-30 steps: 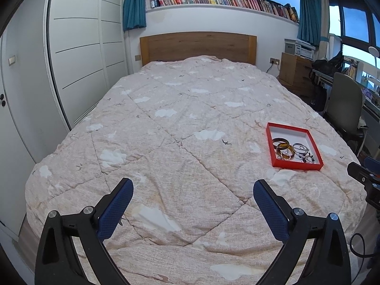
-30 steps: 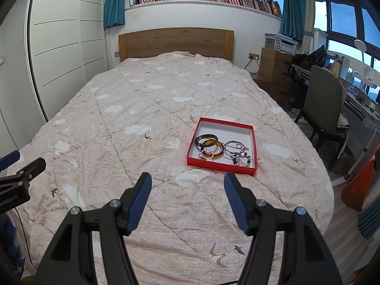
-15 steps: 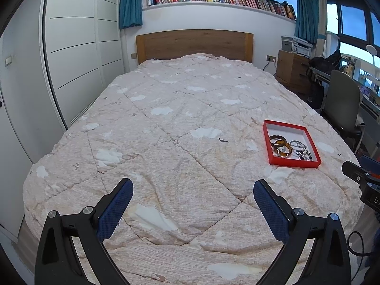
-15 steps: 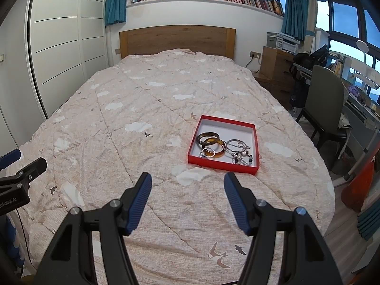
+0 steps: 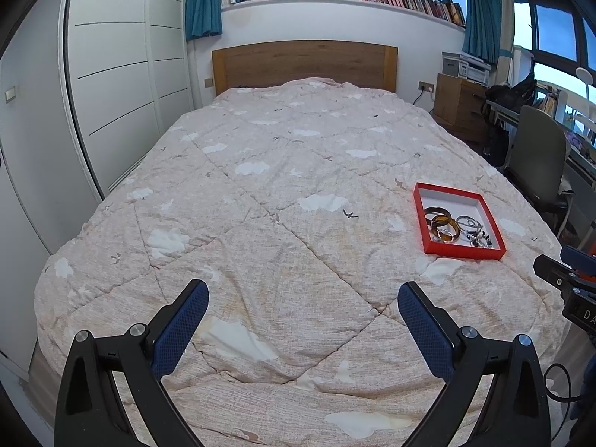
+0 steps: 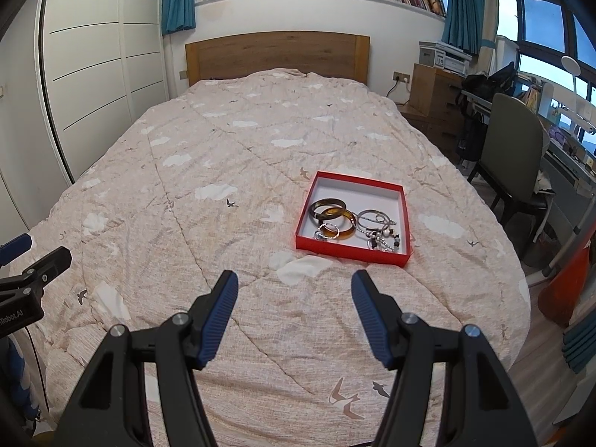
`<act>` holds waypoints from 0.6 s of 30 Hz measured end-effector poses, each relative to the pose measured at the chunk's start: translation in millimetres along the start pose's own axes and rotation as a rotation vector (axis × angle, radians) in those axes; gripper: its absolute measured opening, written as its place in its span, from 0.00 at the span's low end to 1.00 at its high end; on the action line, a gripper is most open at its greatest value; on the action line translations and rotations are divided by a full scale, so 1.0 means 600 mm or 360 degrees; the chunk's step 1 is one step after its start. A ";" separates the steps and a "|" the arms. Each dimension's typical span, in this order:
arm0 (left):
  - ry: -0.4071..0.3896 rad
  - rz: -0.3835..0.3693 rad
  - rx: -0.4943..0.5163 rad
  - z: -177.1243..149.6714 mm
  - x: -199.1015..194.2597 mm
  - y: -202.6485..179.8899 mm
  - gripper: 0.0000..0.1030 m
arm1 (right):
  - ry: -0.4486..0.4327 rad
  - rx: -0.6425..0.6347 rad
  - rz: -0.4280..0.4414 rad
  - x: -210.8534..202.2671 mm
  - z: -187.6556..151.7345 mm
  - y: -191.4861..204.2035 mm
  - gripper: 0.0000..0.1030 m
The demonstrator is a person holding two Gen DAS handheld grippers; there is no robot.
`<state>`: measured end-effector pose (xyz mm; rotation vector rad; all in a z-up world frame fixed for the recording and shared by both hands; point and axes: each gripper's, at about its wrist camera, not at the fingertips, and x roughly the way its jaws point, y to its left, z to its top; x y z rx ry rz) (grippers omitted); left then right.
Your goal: Organize jewelry
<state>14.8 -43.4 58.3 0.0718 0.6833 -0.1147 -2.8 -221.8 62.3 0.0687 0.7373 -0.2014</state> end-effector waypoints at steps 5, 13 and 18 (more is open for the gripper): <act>0.0003 0.0003 -0.0011 0.000 0.004 0.003 0.98 | 0.0003 0.0003 0.0002 0.002 -0.001 -0.001 0.60; 0.0014 -0.0015 -0.0025 -0.004 0.013 0.009 0.98 | 0.0036 0.0000 -0.0009 0.018 -0.004 0.005 0.60; 0.0021 -0.0023 -0.0041 -0.006 0.019 0.014 0.98 | 0.0052 -0.0003 -0.0019 0.023 -0.005 0.009 0.60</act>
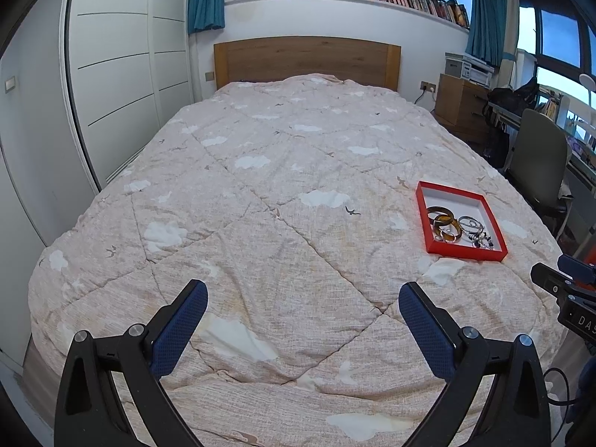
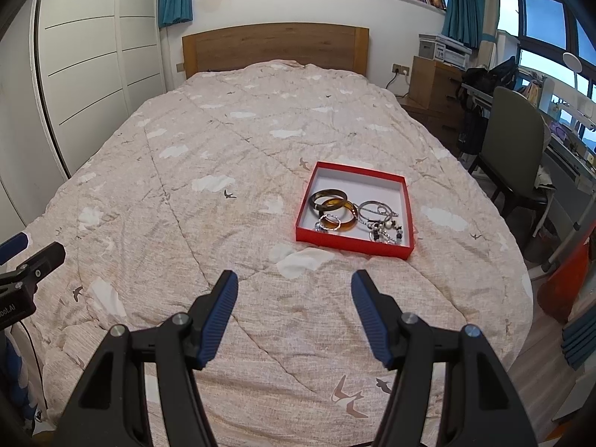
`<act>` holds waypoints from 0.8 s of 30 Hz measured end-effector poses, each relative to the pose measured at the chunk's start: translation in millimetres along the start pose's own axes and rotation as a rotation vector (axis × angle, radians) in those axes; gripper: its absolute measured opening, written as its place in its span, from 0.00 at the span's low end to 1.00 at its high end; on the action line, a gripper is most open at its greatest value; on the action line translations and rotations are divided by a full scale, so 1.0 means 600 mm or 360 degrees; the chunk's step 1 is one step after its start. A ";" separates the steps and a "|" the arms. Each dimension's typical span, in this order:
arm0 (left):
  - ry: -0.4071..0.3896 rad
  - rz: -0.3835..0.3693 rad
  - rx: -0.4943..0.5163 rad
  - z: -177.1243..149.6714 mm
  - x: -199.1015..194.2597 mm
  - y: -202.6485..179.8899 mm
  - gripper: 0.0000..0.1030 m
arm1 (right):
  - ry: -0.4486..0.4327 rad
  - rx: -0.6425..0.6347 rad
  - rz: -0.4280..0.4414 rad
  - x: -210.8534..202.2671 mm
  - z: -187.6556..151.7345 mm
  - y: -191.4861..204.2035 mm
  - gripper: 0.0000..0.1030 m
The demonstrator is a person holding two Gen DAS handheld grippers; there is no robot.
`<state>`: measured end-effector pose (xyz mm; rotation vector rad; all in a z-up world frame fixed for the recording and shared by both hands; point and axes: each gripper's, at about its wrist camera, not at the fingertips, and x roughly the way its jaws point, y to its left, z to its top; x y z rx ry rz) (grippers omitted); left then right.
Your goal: Organize jewelry
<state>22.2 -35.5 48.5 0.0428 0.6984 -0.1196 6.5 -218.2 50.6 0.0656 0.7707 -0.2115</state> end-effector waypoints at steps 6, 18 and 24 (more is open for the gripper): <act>0.0018 -0.0008 -0.0012 -0.002 0.007 0.002 0.98 | 0.0010 -0.0007 -0.0003 0.004 -0.002 0.003 0.60; 0.0026 -0.0019 -0.0008 -0.004 0.012 0.000 0.99 | 0.0028 -0.0008 -0.0008 0.011 -0.005 0.001 0.60; 0.0027 -0.0019 -0.0007 -0.004 0.012 0.000 0.99 | 0.0034 -0.0013 -0.0012 0.014 -0.005 0.002 0.60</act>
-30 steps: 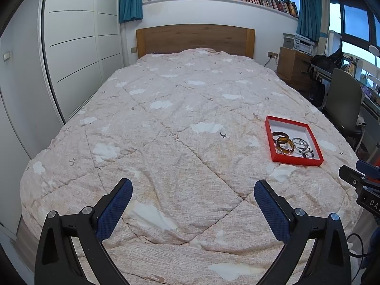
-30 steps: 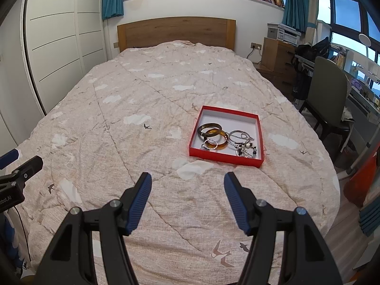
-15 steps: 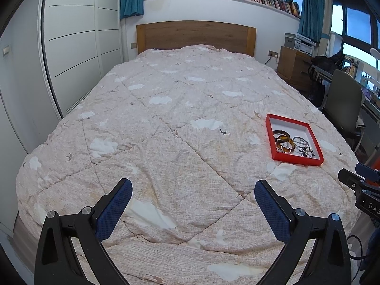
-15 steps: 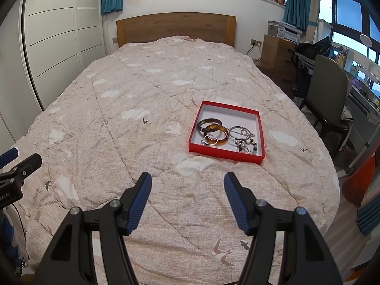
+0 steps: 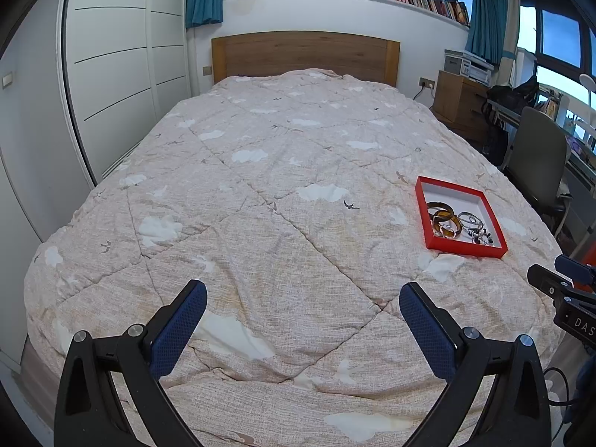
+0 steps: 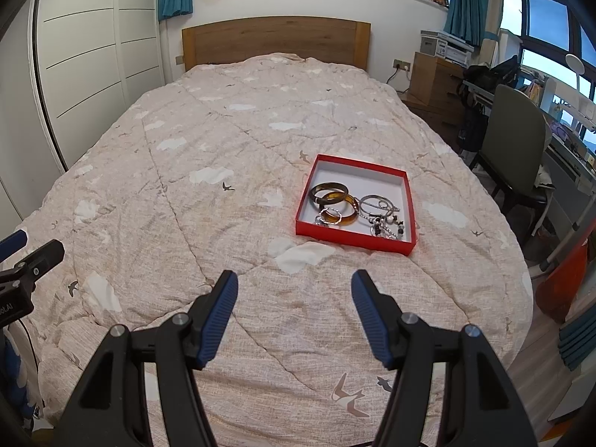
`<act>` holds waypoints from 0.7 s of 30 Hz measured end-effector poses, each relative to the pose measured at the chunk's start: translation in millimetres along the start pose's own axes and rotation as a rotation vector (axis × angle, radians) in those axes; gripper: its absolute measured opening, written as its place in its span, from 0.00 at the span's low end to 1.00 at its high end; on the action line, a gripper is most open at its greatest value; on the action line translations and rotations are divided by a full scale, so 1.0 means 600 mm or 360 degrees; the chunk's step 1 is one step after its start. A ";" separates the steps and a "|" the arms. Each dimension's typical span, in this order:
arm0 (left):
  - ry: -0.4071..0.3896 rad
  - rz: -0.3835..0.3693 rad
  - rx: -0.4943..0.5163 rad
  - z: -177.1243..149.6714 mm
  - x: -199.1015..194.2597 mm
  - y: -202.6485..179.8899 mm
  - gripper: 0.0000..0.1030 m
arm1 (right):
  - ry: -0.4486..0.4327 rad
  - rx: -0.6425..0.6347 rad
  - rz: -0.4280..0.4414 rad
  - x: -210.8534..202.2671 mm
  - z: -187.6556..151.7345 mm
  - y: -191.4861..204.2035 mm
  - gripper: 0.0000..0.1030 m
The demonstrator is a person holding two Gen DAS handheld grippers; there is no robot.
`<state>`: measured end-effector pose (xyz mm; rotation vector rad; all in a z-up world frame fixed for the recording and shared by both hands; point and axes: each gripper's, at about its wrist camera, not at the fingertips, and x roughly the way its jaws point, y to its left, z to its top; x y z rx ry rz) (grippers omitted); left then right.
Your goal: Organize jewelry
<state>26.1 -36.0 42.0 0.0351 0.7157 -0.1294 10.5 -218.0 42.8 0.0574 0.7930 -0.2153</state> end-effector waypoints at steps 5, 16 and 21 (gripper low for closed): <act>0.0004 -0.0003 -0.0003 -0.002 0.001 0.001 0.99 | 0.0001 -0.0001 -0.0001 0.000 -0.001 -0.001 0.60; 0.0014 -0.0010 0.0013 -0.006 0.003 -0.001 0.99 | 0.0002 -0.0001 0.0001 0.000 0.000 0.000 0.60; 0.0019 -0.0015 0.0021 -0.007 0.004 -0.004 0.99 | 0.0007 -0.0002 -0.0001 0.001 -0.002 0.000 0.60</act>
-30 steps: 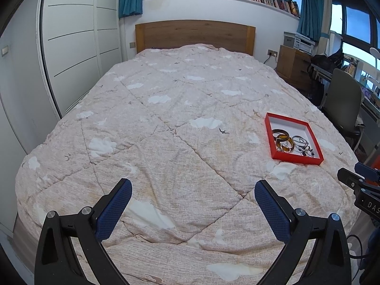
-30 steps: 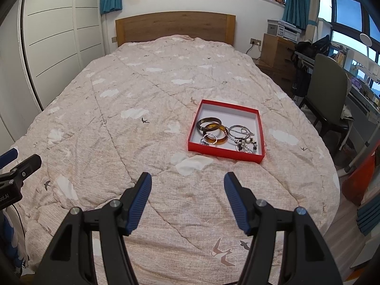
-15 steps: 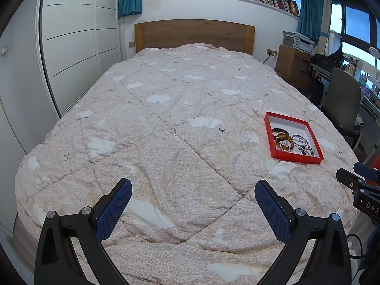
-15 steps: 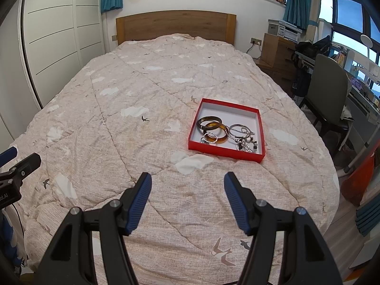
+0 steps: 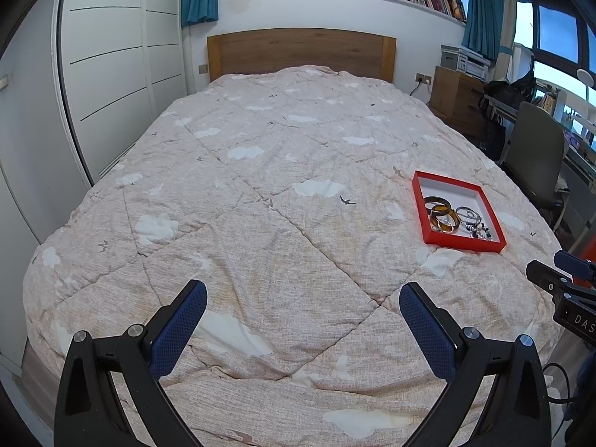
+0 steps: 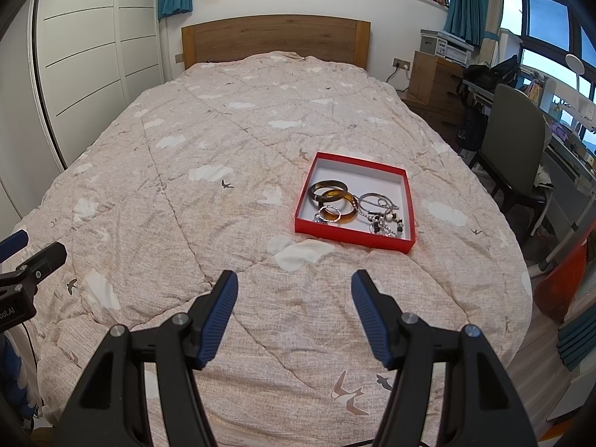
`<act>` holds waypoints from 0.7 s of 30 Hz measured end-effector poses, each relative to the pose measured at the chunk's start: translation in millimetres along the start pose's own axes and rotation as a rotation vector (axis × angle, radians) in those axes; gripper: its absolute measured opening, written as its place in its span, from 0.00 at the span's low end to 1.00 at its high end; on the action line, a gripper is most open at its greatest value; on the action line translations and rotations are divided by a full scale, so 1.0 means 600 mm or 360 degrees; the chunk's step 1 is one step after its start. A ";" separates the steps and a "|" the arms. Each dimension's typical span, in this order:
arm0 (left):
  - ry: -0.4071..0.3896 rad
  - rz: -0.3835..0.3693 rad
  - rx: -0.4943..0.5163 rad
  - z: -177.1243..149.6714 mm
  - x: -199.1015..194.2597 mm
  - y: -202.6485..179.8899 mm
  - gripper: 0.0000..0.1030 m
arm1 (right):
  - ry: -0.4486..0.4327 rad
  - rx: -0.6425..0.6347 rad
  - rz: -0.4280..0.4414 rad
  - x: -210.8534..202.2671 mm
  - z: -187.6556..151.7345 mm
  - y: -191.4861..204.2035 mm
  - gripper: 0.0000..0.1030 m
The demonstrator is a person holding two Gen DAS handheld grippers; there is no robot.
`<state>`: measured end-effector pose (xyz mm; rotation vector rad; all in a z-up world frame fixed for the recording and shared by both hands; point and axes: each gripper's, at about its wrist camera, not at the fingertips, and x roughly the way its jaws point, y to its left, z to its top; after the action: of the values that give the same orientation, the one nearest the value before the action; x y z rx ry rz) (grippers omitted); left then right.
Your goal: Organize jewelry
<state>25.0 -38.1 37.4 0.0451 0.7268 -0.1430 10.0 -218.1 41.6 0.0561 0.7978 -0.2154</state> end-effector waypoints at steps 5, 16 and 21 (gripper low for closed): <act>0.0004 -0.0002 0.0011 -0.001 0.000 -0.002 0.99 | 0.0000 -0.0001 0.0002 0.000 -0.001 0.001 0.60; 0.0003 -0.0008 0.0017 0.002 0.000 -0.001 0.99 | 0.0004 -0.0011 0.0003 -0.002 -0.007 0.001 0.60; 0.0004 -0.0008 0.0016 0.002 0.000 -0.001 0.99 | 0.0004 -0.0013 0.0002 -0.002 -0.005 0.003 0.60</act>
<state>25.6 -38.9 38.2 0.0527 0.7287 -0.1514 7.5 -216.0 40.2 0.0493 0.8013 -0.2112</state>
